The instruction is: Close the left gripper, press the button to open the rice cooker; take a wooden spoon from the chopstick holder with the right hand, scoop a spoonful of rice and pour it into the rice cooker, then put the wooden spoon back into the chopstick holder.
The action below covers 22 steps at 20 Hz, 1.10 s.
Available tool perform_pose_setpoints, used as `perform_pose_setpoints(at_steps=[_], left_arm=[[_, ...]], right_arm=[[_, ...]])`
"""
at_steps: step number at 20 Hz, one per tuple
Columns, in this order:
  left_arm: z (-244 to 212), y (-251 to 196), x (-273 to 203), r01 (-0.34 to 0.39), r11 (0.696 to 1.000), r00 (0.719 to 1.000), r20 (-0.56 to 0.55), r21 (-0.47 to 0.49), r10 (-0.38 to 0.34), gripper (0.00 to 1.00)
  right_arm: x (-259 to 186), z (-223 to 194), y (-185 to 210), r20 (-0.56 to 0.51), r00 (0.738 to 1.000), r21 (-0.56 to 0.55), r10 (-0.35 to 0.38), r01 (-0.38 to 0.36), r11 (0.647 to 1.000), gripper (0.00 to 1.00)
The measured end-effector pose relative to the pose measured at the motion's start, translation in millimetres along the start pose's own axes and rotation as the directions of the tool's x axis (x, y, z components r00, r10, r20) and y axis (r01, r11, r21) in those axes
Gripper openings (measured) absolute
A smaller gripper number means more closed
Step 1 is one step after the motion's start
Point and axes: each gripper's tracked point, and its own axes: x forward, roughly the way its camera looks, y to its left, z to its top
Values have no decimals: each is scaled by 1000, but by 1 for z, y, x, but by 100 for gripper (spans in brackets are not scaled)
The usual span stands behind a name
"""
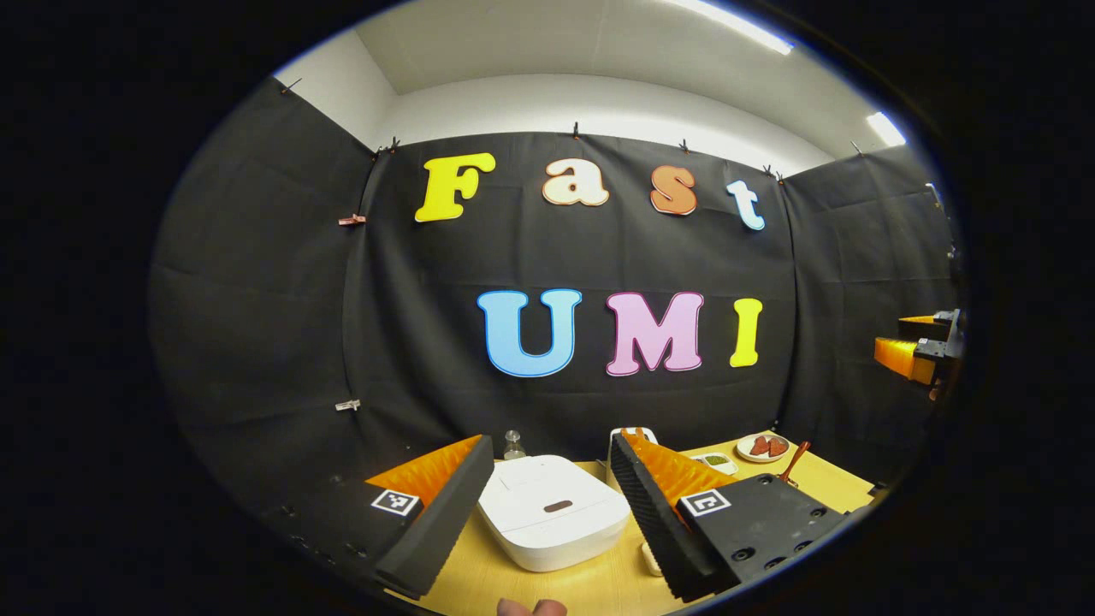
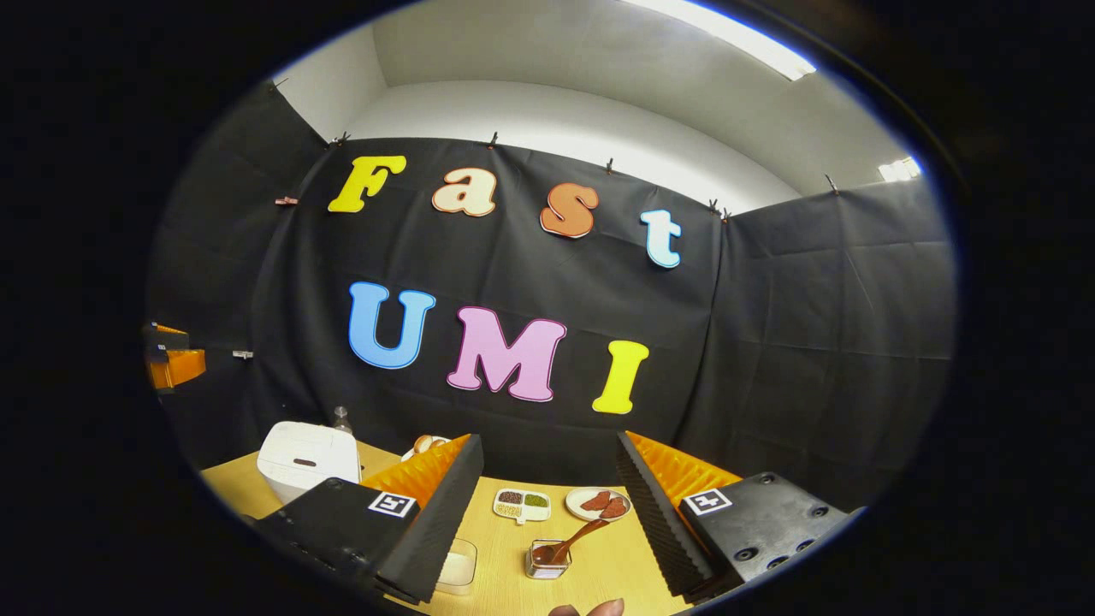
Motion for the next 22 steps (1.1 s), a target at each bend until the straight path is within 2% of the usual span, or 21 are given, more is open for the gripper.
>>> perform_pose_setpoints(at_steps=[3,6,8,9,11,12,14,18,22], left_arm=[[-1,0,0,3,1000,1000,2,2,-3,95],[-2,-6,0,39,999,999,-7,0,-39,95],[4,4,-6,26,1000,1000,10,-5,-26,36],[6,-3,-1,63,998,998,30,-21,-63,7],[0,-13,6,122,992,992,19,-19,-122,7],[-7,-13,14,147,989,989,-8,-11,-147,9],[-24,-18,33,221,974,971,-79,-39,-224,6],[-72,-21,87,312,944,907,-262,-106,-330,6],[-121,-17,132,344,930,832,-418,-128,-365,6]], right_arm=[[-1,0,0,0,1000,-1,-4,4,1000,97],[-3,1,0,0,1000,-7,-11,11,1000,97],[-5,2,-2,0,1000,-10,-15,15,1000,97],[-6,2,-2,0,1000,-13,-18,18,1000,97],[-7,3,-6,-2,1000,-25,-27,27,999,97],[-9,3,-8,-2,999,-28,-32,32,999,97],[-12,4,-12,-3,999,-32,-46,45,998,97],[-19,3,-23,-8,998,-46,-70,69,997,97],[-25,-6,-39,-33,992,-46,-121,120,992,97]])
